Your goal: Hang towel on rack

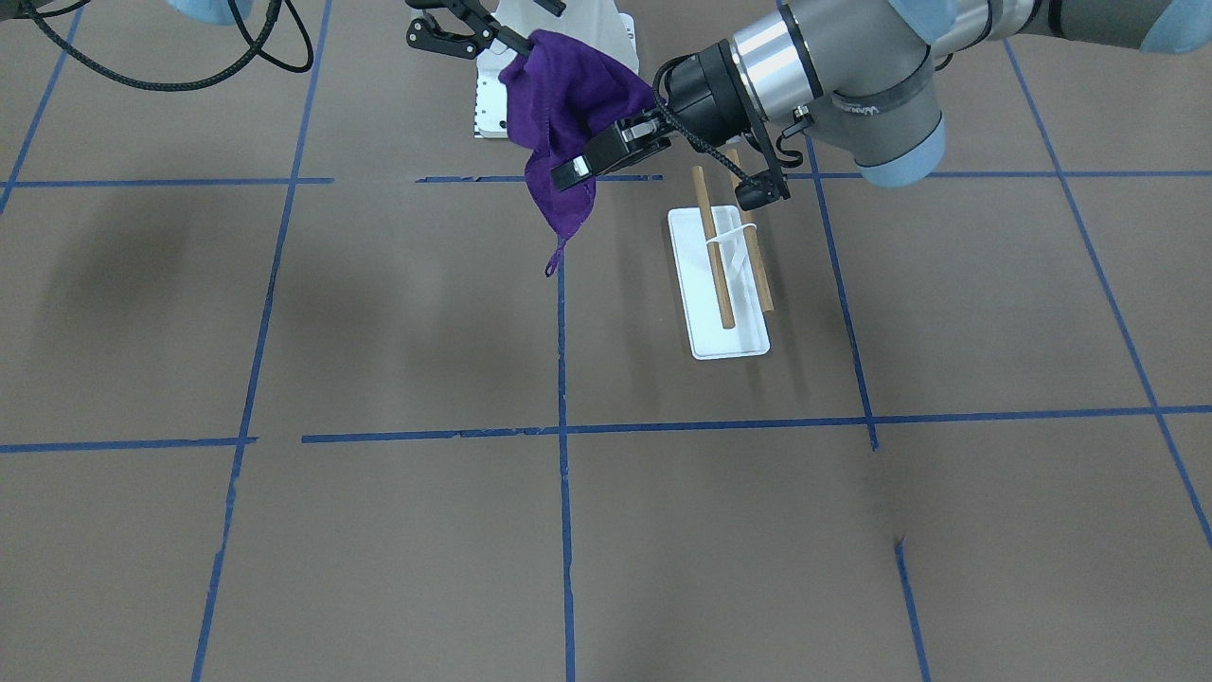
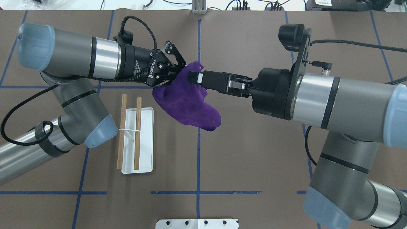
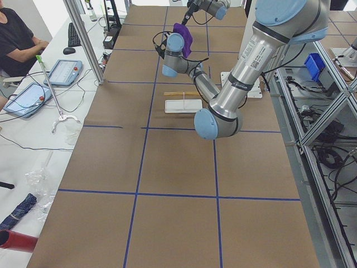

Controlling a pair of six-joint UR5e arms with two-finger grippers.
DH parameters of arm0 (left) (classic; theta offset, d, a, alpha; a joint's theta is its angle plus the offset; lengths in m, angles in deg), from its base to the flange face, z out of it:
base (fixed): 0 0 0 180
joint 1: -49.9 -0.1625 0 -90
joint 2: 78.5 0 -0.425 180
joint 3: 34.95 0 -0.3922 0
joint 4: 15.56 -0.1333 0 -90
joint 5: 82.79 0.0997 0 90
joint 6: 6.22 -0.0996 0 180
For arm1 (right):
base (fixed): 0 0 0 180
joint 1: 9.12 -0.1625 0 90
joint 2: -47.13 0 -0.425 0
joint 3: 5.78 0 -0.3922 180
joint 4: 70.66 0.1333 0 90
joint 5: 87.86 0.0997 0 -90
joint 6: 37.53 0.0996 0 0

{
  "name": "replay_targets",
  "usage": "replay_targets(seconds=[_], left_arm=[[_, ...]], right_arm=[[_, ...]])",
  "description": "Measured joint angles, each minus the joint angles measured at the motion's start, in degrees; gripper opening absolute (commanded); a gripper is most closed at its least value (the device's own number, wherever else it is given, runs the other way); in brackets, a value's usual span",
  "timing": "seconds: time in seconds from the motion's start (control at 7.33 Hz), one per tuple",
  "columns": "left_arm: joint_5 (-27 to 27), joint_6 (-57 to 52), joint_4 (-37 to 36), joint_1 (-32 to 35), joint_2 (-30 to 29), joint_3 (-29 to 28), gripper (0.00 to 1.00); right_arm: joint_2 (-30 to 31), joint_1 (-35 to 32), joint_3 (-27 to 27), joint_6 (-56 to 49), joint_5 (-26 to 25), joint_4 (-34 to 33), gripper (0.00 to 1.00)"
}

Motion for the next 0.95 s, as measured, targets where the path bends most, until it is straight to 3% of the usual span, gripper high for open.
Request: replay_targets(seconds=[0.27,0.55,0.68,0.95], left_arm=[[0.08,0.02,-0.06,0.0,-0.02,-0.02,0.0],[0.23,0.1,-0.15,0.06,-0.06,0.14,0.0],[0.52,0.14,-0.42,0.06,-0.13,0.46,0.0],[5.12,0.01,-1.03,-0.26,0.01,2.53,0.0]], right_arm=[[2.1,-0.2,-1.27,0.05,0.93,-0.49,1.0],[8.05,-2.23,-4.63,-0.02,6.24,-0.75,1.0],[12.28,-6.66,-6.64,-0.07,13.23,-0.75,1.0],[16.52,-25.73,-4.08,-1.12,35.63,-0.75,1.0]])
